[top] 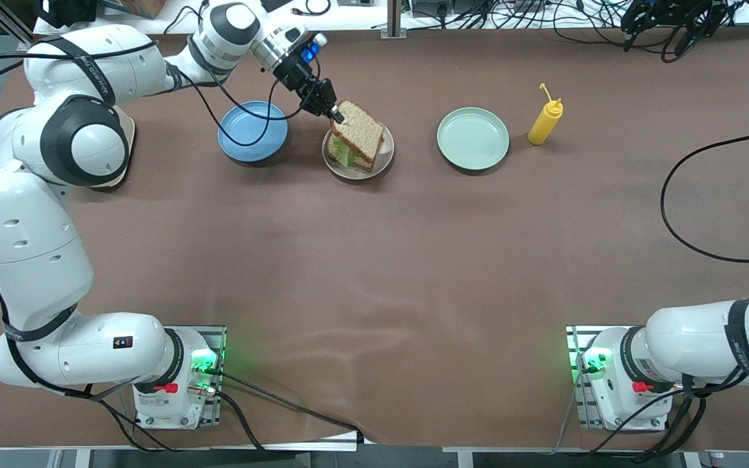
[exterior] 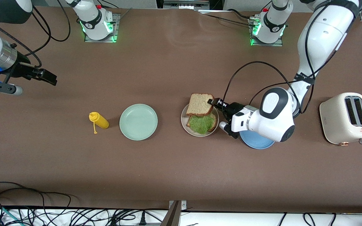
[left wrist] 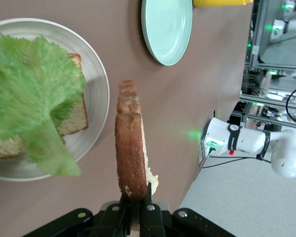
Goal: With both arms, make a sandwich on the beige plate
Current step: 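Carry the bread over the sandwich while the right gripper withdraws, then lower the bread onto the lettuce and open the left gripper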
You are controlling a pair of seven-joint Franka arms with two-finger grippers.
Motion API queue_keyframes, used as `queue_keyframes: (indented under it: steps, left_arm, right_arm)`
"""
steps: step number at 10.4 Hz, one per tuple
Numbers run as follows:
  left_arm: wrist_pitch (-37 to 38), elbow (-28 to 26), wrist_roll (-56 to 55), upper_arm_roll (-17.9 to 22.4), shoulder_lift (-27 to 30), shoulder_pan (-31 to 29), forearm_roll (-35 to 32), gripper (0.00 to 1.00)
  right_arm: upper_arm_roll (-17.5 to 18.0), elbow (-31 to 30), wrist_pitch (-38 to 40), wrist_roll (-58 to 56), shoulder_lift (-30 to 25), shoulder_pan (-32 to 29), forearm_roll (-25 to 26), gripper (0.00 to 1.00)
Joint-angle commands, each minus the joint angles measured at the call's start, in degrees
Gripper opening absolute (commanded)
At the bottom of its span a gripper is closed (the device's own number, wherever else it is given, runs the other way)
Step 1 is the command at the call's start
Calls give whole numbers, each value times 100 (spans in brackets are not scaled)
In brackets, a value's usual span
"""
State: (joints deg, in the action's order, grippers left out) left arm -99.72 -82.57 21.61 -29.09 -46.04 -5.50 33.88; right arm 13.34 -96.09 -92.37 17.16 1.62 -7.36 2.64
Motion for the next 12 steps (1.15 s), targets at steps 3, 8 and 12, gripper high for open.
queue_keyframes:
  steps: [3, 8, 12]
  left_arm:
    - [32, 198, 958, 139, -773, -48, 741, 0]
    - [32, 320, 1223, 325, -863, -39, 831, 18]
    - [-232, 374, 1241, 465, -846, 31, 779, 100]
  right_arm:
    - [275, 90, 124, 7, -65, -134, 9, 100]
    - [416, 81, 62, -28, -74, -134, -149, 100]
    - [425, 117, -176, 51, 101, -151, -211, 100]
